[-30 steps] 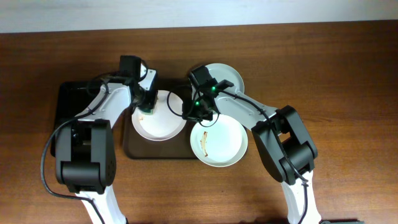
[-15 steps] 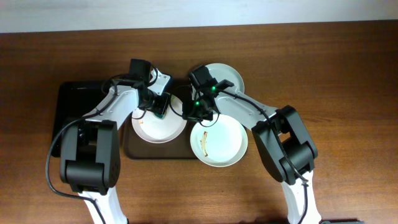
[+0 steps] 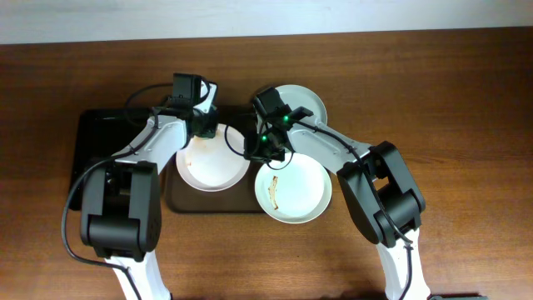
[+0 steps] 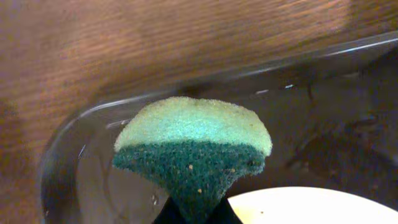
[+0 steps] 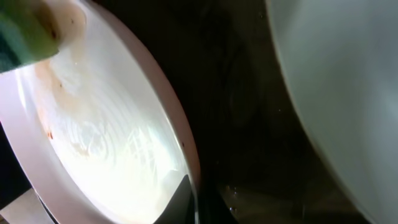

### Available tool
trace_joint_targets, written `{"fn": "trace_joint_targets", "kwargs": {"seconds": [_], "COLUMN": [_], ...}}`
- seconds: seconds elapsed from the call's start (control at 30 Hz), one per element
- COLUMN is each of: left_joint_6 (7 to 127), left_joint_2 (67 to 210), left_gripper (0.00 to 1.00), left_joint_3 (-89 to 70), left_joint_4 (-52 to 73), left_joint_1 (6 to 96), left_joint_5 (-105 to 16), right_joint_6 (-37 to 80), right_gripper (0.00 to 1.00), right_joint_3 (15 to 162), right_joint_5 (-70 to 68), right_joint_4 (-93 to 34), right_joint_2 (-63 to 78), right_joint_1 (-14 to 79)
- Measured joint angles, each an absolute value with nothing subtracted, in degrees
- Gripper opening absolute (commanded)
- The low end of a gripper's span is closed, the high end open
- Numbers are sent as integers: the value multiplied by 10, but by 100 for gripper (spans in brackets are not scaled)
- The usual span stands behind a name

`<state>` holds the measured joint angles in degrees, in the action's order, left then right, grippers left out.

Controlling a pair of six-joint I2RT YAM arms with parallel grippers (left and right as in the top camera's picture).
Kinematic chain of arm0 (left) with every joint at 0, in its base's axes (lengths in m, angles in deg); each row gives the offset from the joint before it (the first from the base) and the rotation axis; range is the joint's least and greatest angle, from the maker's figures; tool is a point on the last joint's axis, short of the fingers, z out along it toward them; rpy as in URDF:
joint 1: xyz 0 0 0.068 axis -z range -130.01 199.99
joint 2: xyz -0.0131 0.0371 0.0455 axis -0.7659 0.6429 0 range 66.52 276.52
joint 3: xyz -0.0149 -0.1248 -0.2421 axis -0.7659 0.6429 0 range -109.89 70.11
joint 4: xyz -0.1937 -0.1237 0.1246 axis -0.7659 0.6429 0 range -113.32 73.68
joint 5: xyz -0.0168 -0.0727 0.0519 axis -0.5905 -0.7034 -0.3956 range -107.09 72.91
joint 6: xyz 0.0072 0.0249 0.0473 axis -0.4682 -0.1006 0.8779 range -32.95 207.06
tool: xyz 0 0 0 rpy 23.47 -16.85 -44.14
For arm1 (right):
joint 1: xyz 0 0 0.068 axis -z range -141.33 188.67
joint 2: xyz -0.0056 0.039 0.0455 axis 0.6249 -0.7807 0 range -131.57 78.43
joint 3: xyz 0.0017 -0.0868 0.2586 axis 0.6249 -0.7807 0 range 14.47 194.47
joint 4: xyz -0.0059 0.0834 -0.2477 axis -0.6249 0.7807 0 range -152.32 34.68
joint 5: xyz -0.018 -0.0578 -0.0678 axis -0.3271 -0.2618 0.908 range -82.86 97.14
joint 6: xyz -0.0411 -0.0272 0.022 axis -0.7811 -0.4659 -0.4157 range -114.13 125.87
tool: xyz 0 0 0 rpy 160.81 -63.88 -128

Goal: Clean dirty plates on tray and stack at the side
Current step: 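Scrub the left plate's sauce with the sponge while right gripper holds rim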

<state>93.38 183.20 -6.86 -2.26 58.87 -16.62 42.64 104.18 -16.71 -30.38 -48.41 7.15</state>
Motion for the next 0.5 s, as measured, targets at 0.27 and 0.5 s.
{"fn": "trace_joint_targets", "kwargs": {"seconds": [0.27, 0.5], "left_joint_6": [922, 955], "left_joint_2": [1823, 1820], "left_gripper": [0, 0], "left_joint_3": [-84, -126], "left_joint_4": [76, 155], "left_joint_1": [588, 588], "left_joint_5": [-142, -148], "right_joint_6": [414, 412], "right_gripper": [4, 4], "right_joint_3": [1040, 1039], "right_joint_5": [-169, -174], "right_joint_4": [-300, -300], "right_joint_2": [-484, -484], "right_joint_1": [71, 71]}}
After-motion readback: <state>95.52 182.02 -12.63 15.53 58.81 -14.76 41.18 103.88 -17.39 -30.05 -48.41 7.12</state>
